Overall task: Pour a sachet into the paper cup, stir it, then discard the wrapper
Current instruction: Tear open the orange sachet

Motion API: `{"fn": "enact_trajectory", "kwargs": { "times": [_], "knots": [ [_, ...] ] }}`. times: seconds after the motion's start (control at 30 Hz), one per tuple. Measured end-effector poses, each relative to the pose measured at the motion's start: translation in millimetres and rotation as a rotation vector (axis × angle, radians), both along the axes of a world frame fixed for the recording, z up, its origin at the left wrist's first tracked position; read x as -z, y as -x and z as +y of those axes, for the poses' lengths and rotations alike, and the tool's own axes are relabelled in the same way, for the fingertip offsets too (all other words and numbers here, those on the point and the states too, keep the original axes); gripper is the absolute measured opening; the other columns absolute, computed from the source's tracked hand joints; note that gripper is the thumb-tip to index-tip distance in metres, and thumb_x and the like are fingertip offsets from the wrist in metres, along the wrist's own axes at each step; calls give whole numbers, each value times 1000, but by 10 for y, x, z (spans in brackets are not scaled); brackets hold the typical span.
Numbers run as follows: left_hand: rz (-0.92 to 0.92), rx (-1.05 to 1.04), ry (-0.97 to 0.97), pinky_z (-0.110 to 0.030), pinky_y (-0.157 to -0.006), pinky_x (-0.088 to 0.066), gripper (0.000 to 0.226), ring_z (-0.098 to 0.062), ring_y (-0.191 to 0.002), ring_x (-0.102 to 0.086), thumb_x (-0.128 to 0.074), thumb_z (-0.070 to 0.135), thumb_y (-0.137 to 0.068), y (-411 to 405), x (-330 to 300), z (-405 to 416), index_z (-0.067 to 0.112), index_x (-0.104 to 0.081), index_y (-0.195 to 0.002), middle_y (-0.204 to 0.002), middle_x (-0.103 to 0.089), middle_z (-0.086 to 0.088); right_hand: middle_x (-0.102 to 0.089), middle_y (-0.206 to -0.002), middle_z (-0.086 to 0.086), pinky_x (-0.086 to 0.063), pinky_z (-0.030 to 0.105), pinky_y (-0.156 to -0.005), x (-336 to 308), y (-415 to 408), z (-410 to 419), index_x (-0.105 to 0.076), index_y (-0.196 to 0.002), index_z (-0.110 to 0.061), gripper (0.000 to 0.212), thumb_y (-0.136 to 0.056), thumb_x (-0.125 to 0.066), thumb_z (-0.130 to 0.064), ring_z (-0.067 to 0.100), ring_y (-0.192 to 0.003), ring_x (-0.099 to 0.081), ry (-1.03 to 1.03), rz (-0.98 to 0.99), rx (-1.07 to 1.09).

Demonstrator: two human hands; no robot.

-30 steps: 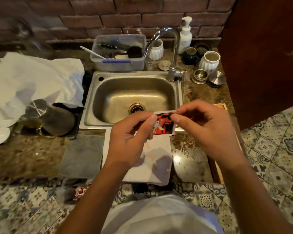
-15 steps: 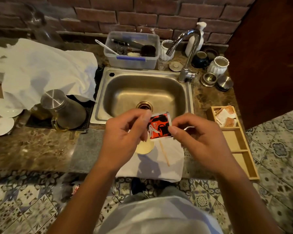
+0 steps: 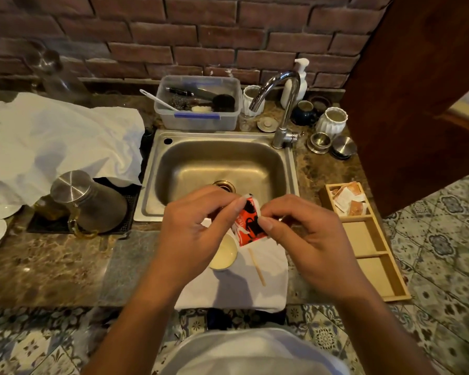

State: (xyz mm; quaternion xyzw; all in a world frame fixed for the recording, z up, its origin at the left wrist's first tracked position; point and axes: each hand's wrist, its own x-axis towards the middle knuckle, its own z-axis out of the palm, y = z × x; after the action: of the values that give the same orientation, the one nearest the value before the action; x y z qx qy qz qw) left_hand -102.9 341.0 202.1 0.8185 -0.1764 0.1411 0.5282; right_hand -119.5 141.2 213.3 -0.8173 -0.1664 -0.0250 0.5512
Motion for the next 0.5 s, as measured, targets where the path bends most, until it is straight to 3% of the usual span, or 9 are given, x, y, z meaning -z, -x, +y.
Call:
{"fn": "enact_trajectory", "kwargs": {
  "times": [0.23, 0.4, 0.5],
  "knots": [
    [-48, 74, -15, -36, -68, -51, 17, -18, -77, -66, -65, 14, -97, -50, -39, -201, 5, -77, -89, -82, -72, -2, -69, -89, -8, -51, 33, -69, 73, -3, -142, -73, -98, -15, 10, -99, -65, -21, 13, -85, -64, 154, -99, 184],
    [-151, 25, -165, -39, -72, -53, 13, -14, -83, -67, -65, 14, -95, -117, -27, -234, 7, -77, -94, -89, -74, 0, -72, -92, -9, -54, 40, -73, 57, -16, -231, -74, -99, -16, 10, -95, -67, -21, 19, -89, -67, 7, -4, 111],
    [-142, 75, -101, -40, -74, -53, 14, -18, -86, -68, -65, 12, -95, -105, -48, -258, 4, -77, -91, -90, -74, -2, -71, -90, -10, -53, 37, -72, 50, -39, -255, -74, -98, -18, 10, -95, -66, -24, 16, -87, -67, 44, -6, 129]
  ]
}}
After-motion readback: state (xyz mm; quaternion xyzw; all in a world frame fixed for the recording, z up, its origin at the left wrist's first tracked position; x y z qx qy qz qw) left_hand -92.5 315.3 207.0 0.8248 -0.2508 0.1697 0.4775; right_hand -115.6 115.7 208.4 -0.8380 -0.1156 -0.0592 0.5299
